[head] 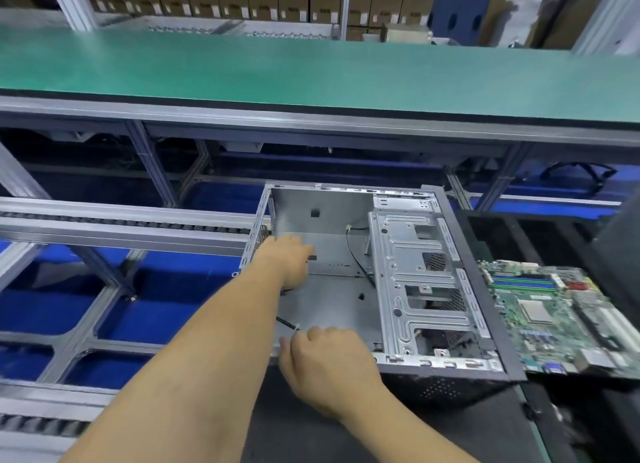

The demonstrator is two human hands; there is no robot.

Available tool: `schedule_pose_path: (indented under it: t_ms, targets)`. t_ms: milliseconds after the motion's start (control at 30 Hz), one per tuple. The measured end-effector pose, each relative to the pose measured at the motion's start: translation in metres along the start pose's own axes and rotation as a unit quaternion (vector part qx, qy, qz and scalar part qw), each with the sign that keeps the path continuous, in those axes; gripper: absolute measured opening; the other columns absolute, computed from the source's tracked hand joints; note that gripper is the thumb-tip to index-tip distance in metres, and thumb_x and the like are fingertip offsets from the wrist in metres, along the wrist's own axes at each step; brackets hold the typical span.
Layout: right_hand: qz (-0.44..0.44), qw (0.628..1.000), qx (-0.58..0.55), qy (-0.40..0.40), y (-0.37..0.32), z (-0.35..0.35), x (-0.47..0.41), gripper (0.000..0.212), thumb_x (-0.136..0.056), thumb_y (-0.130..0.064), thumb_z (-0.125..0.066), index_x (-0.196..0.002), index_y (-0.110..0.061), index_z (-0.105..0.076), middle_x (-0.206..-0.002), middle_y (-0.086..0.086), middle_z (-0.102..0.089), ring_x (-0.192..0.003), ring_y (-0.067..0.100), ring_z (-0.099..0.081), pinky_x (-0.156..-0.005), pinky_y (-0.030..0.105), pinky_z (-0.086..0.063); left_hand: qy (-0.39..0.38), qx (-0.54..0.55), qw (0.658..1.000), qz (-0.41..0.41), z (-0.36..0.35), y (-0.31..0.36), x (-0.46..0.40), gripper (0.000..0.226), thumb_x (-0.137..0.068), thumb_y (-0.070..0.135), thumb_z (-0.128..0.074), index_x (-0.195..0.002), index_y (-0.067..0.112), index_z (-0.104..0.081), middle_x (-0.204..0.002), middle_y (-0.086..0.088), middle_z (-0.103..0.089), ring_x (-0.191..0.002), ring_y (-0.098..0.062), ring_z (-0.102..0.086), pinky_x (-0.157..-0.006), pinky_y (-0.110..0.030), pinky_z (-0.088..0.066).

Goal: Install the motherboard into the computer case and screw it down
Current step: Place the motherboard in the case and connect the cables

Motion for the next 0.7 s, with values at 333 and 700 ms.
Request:
schedule_pose_path:
  t_ms: [333,700]
  targets:
    - [0.061,0.998,-0.016,0.01,0.038,-0.003,-0.008,0.041,-0.087,-0.037,-0.062,-0.05,-0.018,-0.057,-0.046,0.001,-0.054,-0.035,0.026,-0.05,-0.036,0.027,-0.03,-0.243,-0.047,0.968,0.03,-0.049,0.024,0.043,0.036,-0.096,0.027,-0.043,-0.127,0.014,-0.055,-0.13,-0.005,-0.059,-0.121,-0.027,-0.054,-0.107,-0.047,-0.03]
    - [0.122,0.991,-0.062,-0.004,0.137,0.001,0.022,0.042,-0.089,-0.035,-0.049,-0.051,-0.016,-0.046,-0.044,-0.001,-0.044,-0.037,0.026,-0.041,-0.037,0.031,-0.038,-0.153,0.213,0.947,0.187,-0.027,0.117,0.048,0.03,-0.094,0.024,-0.051,-0.122,0.019,-0.06,-0.127,-0.001,-0.062,-0.117,-0.021,-0.058,-0.082,-0.029,-0.038]
Point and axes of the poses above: each hand's wrist, its own x-axis away from the middle knuckle, its own z-axis out of the back of the hand, y = z × x, the point moved 5 cm from there along -x, towards the middle knuckle
